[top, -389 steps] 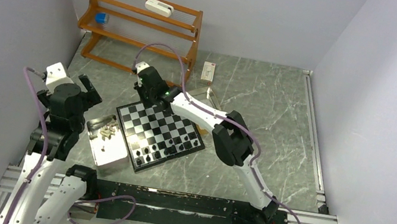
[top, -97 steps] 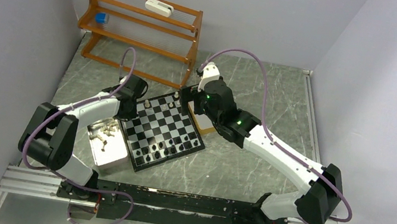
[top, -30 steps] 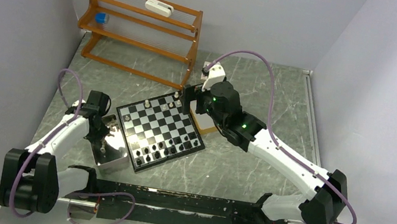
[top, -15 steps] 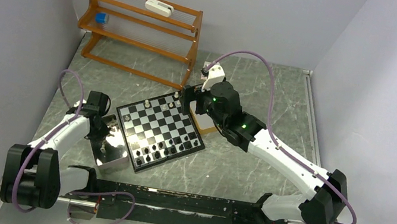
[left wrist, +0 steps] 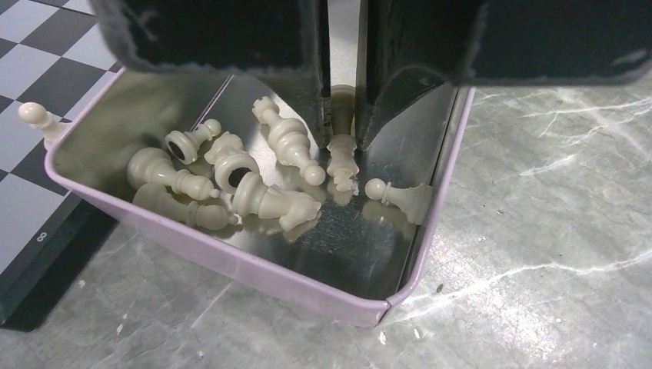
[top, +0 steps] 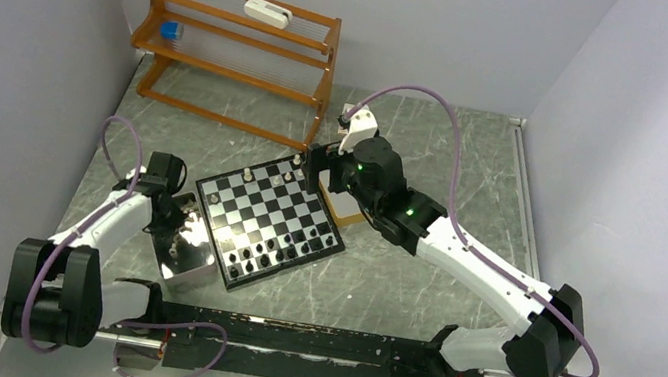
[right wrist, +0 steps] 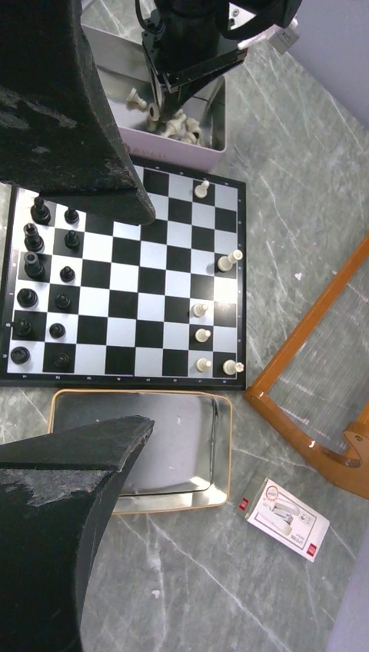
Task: Set up the chess pieces on the board
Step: Pick up the chess piece from the storage box, then place the chess piece on the chessboard.
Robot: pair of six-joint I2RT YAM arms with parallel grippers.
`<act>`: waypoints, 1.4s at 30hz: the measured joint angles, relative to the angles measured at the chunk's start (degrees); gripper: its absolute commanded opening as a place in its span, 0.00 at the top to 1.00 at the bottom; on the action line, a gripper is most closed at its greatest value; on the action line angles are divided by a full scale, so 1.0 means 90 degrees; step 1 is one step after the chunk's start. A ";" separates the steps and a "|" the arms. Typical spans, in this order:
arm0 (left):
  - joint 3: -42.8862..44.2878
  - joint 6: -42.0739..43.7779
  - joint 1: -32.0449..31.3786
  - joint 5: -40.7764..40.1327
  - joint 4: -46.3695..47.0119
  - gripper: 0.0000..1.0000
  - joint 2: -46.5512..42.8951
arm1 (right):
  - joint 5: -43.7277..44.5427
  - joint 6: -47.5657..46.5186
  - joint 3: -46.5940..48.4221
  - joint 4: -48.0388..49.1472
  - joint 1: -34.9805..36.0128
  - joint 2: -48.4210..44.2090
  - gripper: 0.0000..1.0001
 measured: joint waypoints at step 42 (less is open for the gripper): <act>0.0342 0.3946 -0.1945 0.5387 0.3551 0.87 -0.2021 | -0.5644 0.1770 0.1523 0.0233 -0.0957 0.2229 0.54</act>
